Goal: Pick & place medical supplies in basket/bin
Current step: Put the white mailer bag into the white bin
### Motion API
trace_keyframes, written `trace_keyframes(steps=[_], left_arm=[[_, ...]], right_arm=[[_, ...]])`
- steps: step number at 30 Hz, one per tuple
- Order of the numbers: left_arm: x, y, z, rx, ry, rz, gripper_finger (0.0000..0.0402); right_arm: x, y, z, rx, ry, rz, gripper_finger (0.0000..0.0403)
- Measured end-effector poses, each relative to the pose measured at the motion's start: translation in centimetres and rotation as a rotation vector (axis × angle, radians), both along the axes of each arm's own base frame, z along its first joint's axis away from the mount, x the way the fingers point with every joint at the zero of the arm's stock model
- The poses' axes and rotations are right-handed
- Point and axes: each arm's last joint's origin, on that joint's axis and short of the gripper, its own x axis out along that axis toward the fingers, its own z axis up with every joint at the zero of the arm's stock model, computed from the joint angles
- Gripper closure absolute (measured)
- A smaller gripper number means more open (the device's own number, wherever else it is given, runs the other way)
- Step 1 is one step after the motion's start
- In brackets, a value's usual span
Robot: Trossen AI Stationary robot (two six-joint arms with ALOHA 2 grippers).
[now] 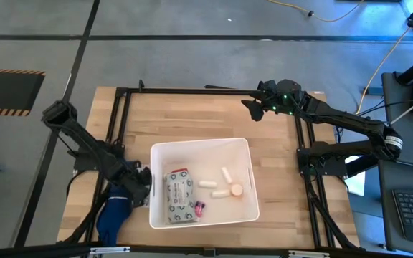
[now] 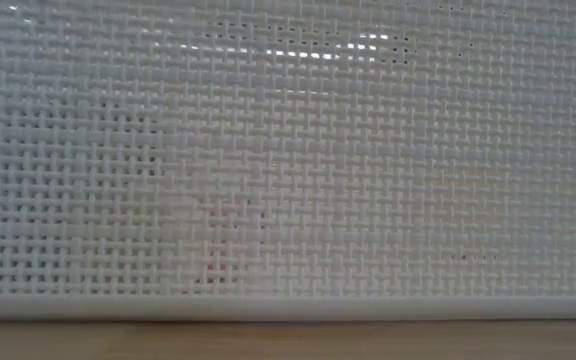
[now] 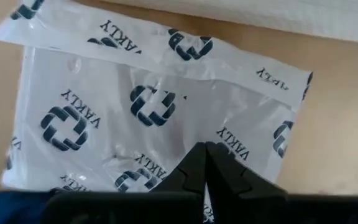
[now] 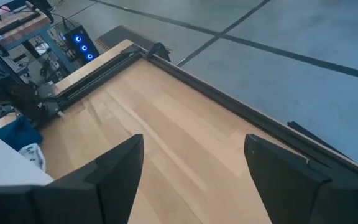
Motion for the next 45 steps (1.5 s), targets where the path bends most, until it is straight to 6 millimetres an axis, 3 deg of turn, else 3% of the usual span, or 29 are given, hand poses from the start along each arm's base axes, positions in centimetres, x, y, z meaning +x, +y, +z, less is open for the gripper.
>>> trace_keyframes(steps=[7, 22, 29, 39, 45], left_arm=[[1.1, 2.5, -0.1, 0.119, -0.007, 0.102, 0.0398], [2.7, 10.3, -0.2, 0.426, 0.058, 0.302, 0.0398], [3.3, 15.0, -0.2, 0.455, 0.081, 0.398, 0.0398], [4.5, 21.3, 0.2, 0.455, -0.079, 0.437, 0.0398], [5.3, 24.5, -1.2, 0.410, -0.143, 0.479, 0.0398]], right_arm=[[0.0, 0.0, 0.0, -0.013, 0.007, 0.006, 0.0123], [0.0, 0.0, 0.0, -0.088, 0.050, 0.043, 0.0123], [-0.2, -0.4, 0.0, -0.088, 0.051, 0.024, 0.0123], [-0.8, -1.4, 0.0, -0.107, 0.065, -0.013, 0.0123], [-1.0, -1.6, 0.0, -0.103, 0.063, -0.028, 0.0123]])
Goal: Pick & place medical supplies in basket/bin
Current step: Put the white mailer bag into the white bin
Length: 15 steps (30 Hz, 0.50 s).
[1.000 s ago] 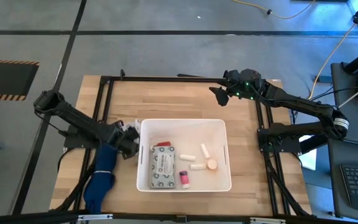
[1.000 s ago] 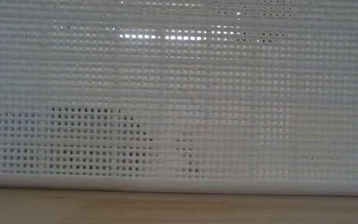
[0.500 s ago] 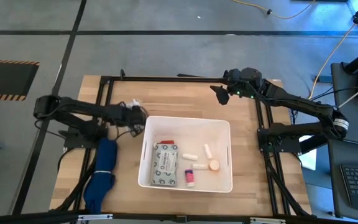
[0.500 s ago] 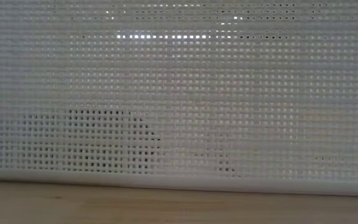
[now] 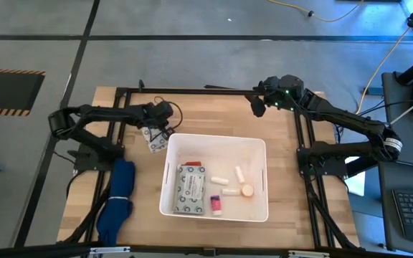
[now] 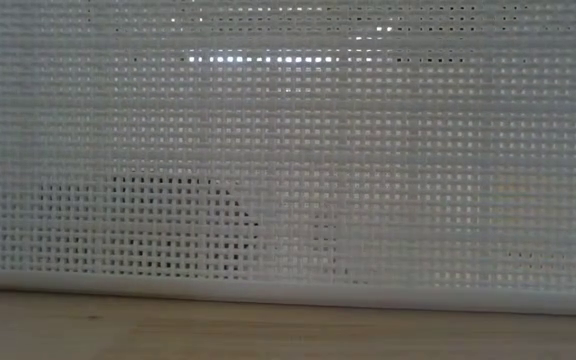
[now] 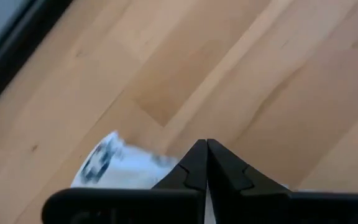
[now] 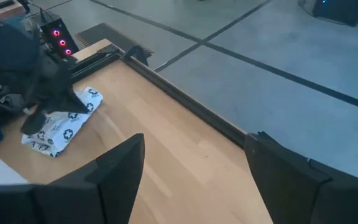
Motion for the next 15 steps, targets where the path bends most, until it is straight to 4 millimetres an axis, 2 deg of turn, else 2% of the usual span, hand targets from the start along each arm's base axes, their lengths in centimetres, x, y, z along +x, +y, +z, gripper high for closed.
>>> trace_keyframes(steps=[3, 6, 10, 15], left_arm=[[0.4, 0.8, -0.1, 0.000, 0.007, -0.014, 0.0398], [0.9, 1.6, 1.8, 0.049, -0.031, -0.030, 0.0398], [0.9, 2.4, 6.0, 0.087, -0.064, -0.029, 0.0398], [-0.8, 2.2, 11.5, 0.048, -0.080, 0.073, 0.0395]], right_arm=[[0.0, 0.0, 0.0, -0.001, 0.001, 0.001, 0.0123], [0.0, 0.0, 0.0, 0.001, 0.000, 0.000, 0.0123], [0.0, 0.0, 0.0, 0.003, -0.002, -0.001, 0.0123], [0.0, 0.0, 0.0, 0.005, -0.003, -0.003, 0.0123]])
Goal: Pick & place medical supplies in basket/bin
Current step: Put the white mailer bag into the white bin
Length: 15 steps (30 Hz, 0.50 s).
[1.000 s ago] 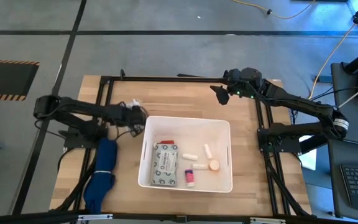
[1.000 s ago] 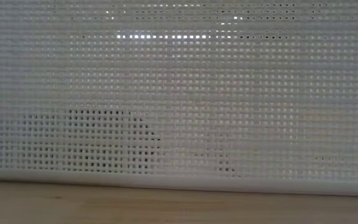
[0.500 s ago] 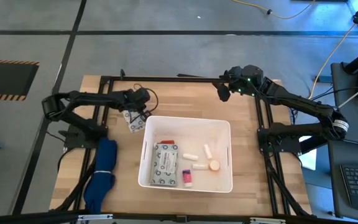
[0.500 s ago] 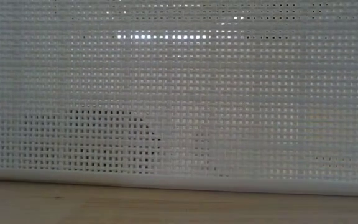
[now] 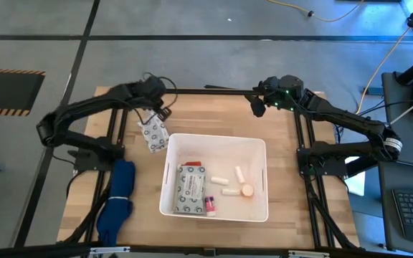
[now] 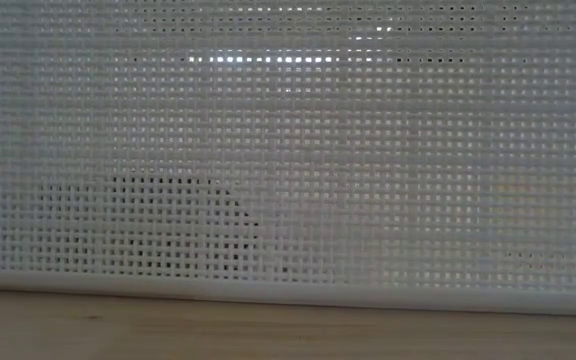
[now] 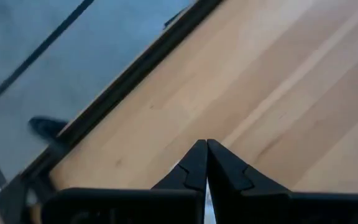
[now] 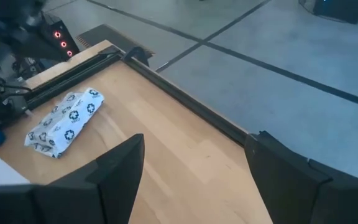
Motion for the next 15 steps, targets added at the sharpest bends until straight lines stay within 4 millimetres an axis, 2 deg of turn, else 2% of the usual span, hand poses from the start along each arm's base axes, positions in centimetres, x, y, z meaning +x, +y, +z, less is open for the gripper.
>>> trace_keyframes(steps=[4, 8, 12, 15], left_arm=[[-1.6, -1.2, 3.0, -0.096, -0.039, 0.014, 0.0370], [-3.5, -2.4, 4.2, -0.276, -0.105, 0.153, 0.0320], [-4.9, -3.4, 3.3, -0.419, -0.091, 0.301, 0.0267], [-4.9, -3.9, 1.6, -0.476, -0.054, 0.317, 0.0234]], right_arm=[[0.0, 0.0, 0.0, 0.022, -0.015, -0.011, 0.0123], [0.0, 0.0, 0.0, 0.043, -0.030, -0.023, 0.0123], [0.0, 0.0, 0.0, 0.057, -0.039, -0.030, 0.0123], [0.0, 0.0, 0.0, 0.056, -0.039, -0.029, 0.0123]])
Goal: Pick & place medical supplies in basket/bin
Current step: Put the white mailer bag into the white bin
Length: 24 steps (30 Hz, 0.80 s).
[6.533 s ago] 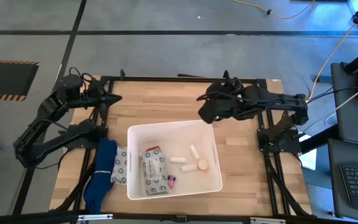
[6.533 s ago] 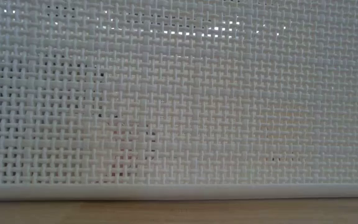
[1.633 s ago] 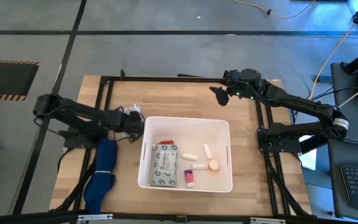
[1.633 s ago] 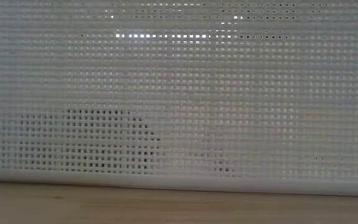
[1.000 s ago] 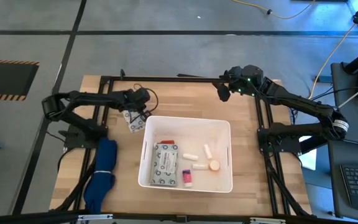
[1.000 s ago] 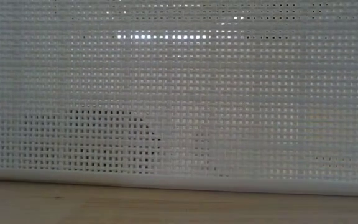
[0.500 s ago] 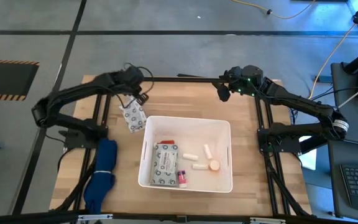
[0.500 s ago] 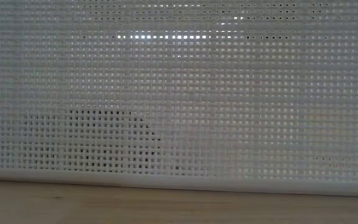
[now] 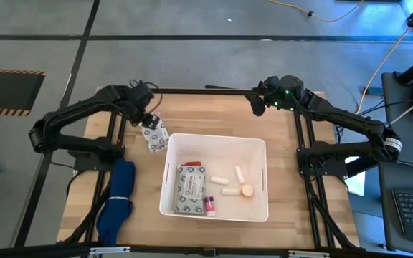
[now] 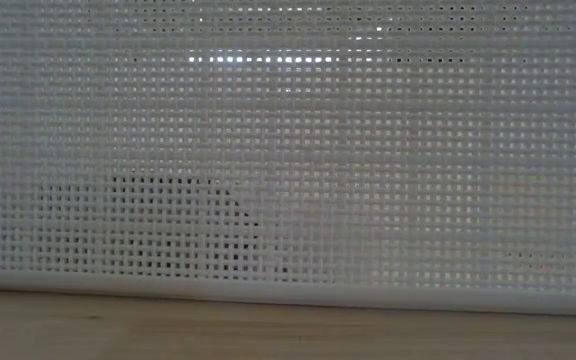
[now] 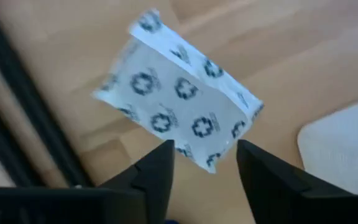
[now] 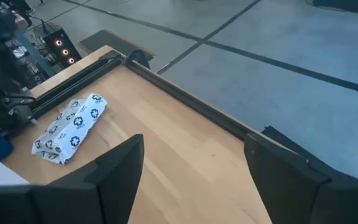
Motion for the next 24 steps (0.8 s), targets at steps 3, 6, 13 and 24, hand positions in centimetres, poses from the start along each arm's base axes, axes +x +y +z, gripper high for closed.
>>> trace_keyframes(steps=[3, 6, 13, 24], left_arm=[[0.4, 0.0, -1.8, -0.016, -0.006, -0.055, 0.0210], [0.8, 0.5, -3.7, 0.010, 0.006, -0.063, 0.0192], [1.8, 1.2, -8.6, 0.016, 0.047, -0.076, 0.0176], [4.2, 2.9, -12.7, 0.018, 0.113, -0.245, 0.0178]], right_arm=[[0.0, 0.0, 0.0, -0.010, 0.004, 0.003, 0.0123], [-0.1, -0.2, 0.0, -0.021, 0.009, 0.000, 0.0123], [-0.4, -0.7, 0.1, -0.023, 0.005, -0.023, 0.0123], [-0.6, -0.9, 0.1, -0.024, 0.007, -0.037, 0.0123]])
